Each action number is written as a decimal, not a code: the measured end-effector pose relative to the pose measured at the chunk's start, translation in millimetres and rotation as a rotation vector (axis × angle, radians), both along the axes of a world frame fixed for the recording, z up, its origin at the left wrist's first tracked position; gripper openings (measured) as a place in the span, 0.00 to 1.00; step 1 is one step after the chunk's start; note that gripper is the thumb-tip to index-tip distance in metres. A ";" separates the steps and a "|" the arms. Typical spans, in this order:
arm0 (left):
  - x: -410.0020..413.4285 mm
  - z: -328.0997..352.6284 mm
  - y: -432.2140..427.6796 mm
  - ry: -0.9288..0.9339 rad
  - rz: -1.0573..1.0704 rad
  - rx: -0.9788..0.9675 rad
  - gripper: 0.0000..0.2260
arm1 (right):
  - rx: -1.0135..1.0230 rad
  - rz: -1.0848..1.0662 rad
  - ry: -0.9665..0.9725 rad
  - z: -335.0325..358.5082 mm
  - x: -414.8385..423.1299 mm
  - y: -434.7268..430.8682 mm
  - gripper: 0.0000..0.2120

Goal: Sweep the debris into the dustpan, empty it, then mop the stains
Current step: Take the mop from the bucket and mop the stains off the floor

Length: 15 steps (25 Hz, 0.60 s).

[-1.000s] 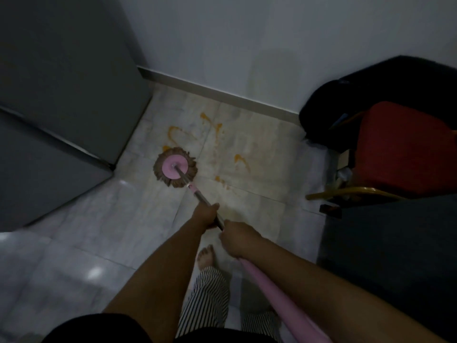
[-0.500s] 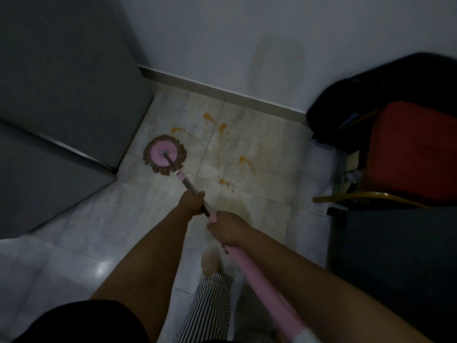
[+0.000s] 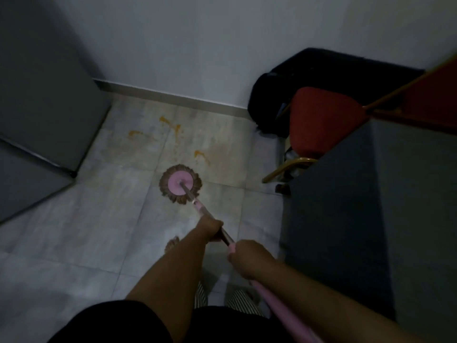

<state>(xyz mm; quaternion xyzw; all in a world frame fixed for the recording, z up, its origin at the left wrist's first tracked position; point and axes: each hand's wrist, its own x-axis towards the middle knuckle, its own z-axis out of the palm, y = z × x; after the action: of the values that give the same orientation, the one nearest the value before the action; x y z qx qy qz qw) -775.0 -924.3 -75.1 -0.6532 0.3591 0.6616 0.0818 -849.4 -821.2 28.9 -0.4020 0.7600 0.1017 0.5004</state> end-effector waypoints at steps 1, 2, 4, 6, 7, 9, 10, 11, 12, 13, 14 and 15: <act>-8.2 2.1 17.0 0.006 -0.018 0.025 0.13 | 0.019 0.007 0.010 1.6 -5.7 17.1 0.16; -14.1 3.8 29.7 0.004 -0.039 0.047 0.10 | 0.033 -0.001 0.010 2.8 -10.5 30.3 0.16; -23.8 4.5 42.6 -0.023 -0.103 0.038 0.07 | 0.032 -0.070 0.002 8.5 -19.4 44.5 0.15; -29.0 -0.4 40.9 -0.032 -0.178 0.008 0.10 | 0.016 -0.126 -0.002 11.7 -25.3 43.6 0.13; -29.8 -4.0 34.7 -0.028 -0.199 -0.007 0.10 | 0.014 -0.134 -0.003 11.0 -27.0 37.2 0.12; -26.3 -12.9 12.9 -0.035 -0.190 -0.050 0.12 | 0.003 -0.136 -0.004 4.5 -27.6 13.8 0.09; -21.8 -19.0 -4.4 -0.043 -0.171 -0.083 0.14 | -0.008 -0.122 -0.012 0.0 -25.5 -4.6 0.10; -14.9 -28.0 -27.7 -0.046 -0.154 -0.114 0.17 | -0.020 -0.108 -0.028 -5.8 -20.6 -29.4 0.13; -6.3 -35.7 -53.2 -0.040 -0.144 -0.139 0.19 | -0.030 -0.093 -0.045 -11.2 -13.3 -56.0 0.15; 3.5 -42.2 -82.7 -0.033 -0.134 -0.163 0.21 | -0.042 -0.076 -0.062 -15.1 -4.9 -86.5 0.15; 14.9 -47.7 -116.5 -0.025 -0.118 -0.185 0.23 | -0.060 -0.074 -0.080 -19.5 4.9 -120.6 0.15; 27.1 -52.5 -151.8 -0.029 -0.103 -0.216 0.24 | -0.082 -0.073 -0.095 -23.9 15.7 -156.2 0.13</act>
<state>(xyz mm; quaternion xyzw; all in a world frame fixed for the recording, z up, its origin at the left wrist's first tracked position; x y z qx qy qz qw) -747.9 -1076.1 -127.6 -0.6483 0.4600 0.6046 0.0498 -833.6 -977.4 5.0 -0.3985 0.7531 0.0332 0.5224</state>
